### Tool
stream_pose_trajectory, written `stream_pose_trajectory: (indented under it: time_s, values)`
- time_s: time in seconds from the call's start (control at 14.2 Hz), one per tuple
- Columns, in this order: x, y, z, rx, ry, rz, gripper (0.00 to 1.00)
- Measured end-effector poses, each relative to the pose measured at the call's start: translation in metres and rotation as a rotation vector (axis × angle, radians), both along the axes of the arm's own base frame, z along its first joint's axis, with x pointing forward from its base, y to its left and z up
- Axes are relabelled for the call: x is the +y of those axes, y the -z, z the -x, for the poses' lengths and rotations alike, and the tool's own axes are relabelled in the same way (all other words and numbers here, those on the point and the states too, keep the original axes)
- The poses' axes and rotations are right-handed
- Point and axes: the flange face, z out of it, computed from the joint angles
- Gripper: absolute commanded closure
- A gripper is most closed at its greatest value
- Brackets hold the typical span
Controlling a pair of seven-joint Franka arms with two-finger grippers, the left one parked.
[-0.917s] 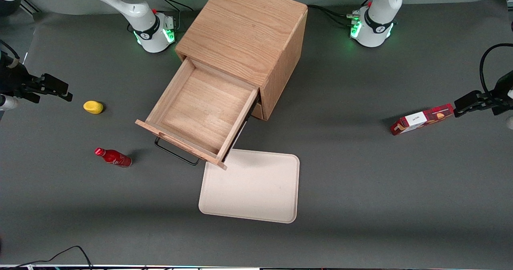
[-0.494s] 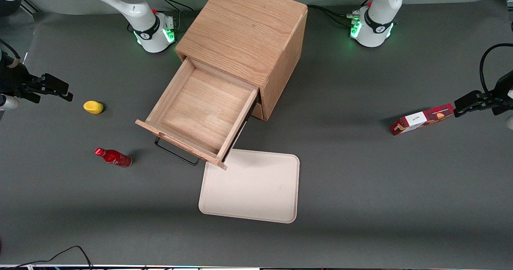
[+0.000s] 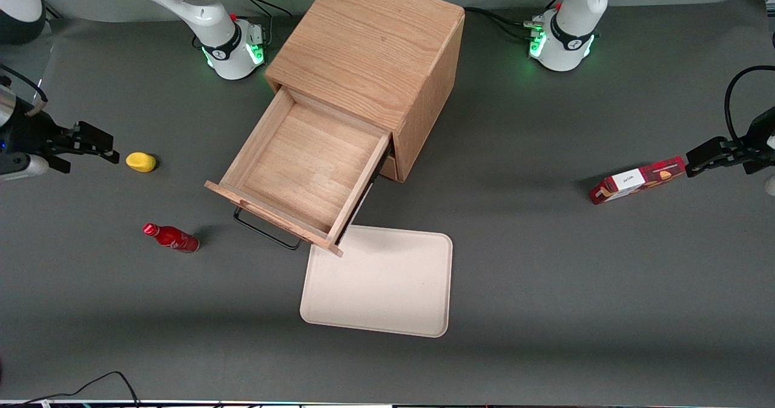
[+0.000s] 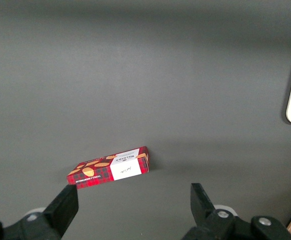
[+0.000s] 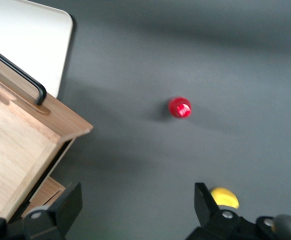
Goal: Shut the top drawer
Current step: 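Move the right gripper to the front panel of the open drawer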
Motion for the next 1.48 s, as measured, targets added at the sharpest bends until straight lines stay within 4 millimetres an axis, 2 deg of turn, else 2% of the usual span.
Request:
stream_pose_trajectory:
  time_s: [0.14, 0.35, 0.49, 0.63, 0.85, 0.99, 1.2, 1.34, 1.48]
  values:
    - [0.012, 0.008, -0.022, -0.01, -0.061, -0.013, 0.0]
    - [0.057, 0.027, -0.057, -0.009, -0.164, -0.044, 0.0]
    - [0.084, 0.046, -0.082, -0.01, -0.241, -0.1, 0.0]
    - [0.094, 0.075, -0.104, -0.001, -0.323, -0.176, 0.0]
    - [0.099, 0.122, -0.132, -0.013, -0.432, -0.258, 0.0]
    - [0.114, 0.145, -0.141, -0.015, -0.467, -0.271, 0.0]
    - [0.152, 0.172, -0.141, 0.014, -0.516, -0.282, 0.0]
    - [0.172, 0.182, -0.138, 0.031, -0.541, -0.284, 0.0]
    - [0.18, 0.185, -0.136, 0.036, -0.554, -0.28, 0.0]
